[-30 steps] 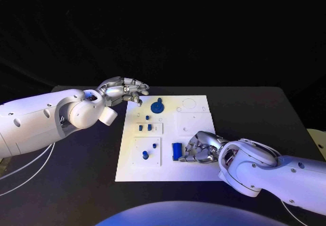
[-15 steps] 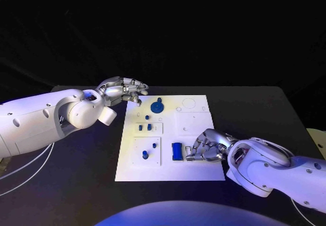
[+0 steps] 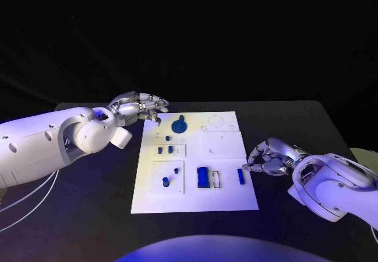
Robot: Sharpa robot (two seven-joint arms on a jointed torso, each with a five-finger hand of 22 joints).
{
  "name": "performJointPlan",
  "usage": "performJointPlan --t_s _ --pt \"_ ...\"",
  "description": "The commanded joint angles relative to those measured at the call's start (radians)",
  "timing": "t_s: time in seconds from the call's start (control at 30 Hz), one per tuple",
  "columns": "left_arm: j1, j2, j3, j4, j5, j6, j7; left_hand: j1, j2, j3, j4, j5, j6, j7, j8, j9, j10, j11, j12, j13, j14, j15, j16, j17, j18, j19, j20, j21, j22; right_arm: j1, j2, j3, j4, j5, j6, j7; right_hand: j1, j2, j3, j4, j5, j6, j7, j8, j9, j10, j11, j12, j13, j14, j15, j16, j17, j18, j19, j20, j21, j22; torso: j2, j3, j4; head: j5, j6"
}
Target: Assemble the parts on the task board
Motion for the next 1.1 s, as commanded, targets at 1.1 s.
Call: performJointPlan --t_s 1.1 --pt "0.001 -0.006 0.0 0.005 0.006 0.013 0.008 -0.001 0.001 -0.002 0.005 0.001 -0.01 0.0 0.008 0.002 -0.006 -0.001 0.005 -0.001 -0.007 0.001 0.006 -0.002 0.012 0.002 0.005 -0.005 -0.003 -0.081 0.096 -0.003 -0.064 -0.177 0.084 -0.071 0.007 0.004 -0.003 0.003 0.01 0.008 -0.004 -0.003 0.001 0.034 0.01 -0.01 0.148 0.106 0.008 0.001 0.255 -0.004 -0.008 0.004 -0.011 0.144 0.002 0.0004 0.0022 0.004 -0.007"
